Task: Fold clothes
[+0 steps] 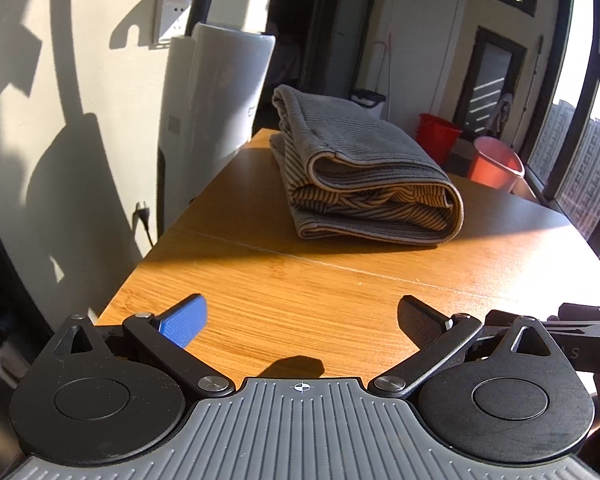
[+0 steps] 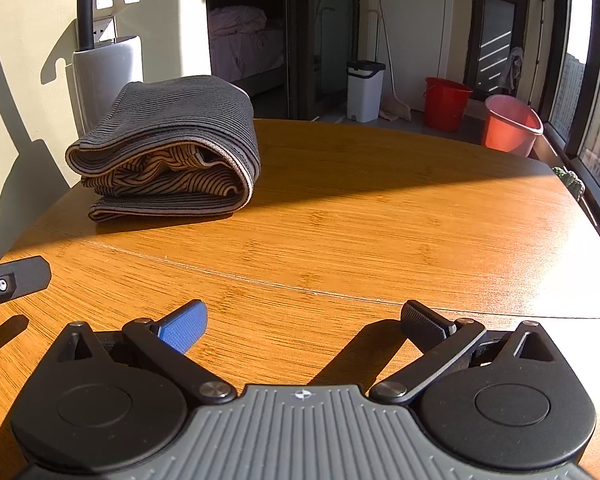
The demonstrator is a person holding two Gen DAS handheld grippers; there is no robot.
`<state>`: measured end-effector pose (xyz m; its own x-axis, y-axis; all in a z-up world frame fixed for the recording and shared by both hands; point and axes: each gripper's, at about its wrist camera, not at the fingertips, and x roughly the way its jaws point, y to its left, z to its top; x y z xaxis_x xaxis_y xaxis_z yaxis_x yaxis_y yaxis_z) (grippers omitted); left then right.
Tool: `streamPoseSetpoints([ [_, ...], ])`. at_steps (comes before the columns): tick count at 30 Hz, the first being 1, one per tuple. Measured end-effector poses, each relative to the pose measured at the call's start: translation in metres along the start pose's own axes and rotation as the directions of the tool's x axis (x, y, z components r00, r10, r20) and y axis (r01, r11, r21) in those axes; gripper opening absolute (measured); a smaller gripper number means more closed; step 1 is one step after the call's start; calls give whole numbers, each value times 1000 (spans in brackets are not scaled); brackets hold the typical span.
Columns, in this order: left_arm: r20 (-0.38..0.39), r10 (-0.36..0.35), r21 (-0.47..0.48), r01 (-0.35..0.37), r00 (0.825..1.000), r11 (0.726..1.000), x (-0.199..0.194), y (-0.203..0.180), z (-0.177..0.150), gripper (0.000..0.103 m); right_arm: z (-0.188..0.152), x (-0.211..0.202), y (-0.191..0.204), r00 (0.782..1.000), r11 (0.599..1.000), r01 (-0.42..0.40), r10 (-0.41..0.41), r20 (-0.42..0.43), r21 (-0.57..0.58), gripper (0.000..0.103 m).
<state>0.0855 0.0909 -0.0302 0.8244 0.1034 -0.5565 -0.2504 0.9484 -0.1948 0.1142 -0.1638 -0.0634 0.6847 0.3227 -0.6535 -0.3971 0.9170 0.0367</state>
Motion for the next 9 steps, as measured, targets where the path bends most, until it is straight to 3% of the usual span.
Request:
streamPoseSetpoints([
  [3, 127, -23, -91, 35, 992, 995, -25, 32, 14, 103, 11, 0, 43, 989, 986, -143, 145, 19, -83, 103],
  [7, 249, 61, -173, -18, 967, 985, -49, 69, 31, 103, 21, 5, 126, 971, 937, -216, 235, 40, -276, 103],
  [9, 292, 76, -232, -6, 953, 973, -60, 89, 36, 103, 20, 11, 159, 958, 901, -259, 285, 25, -349, 103],
])
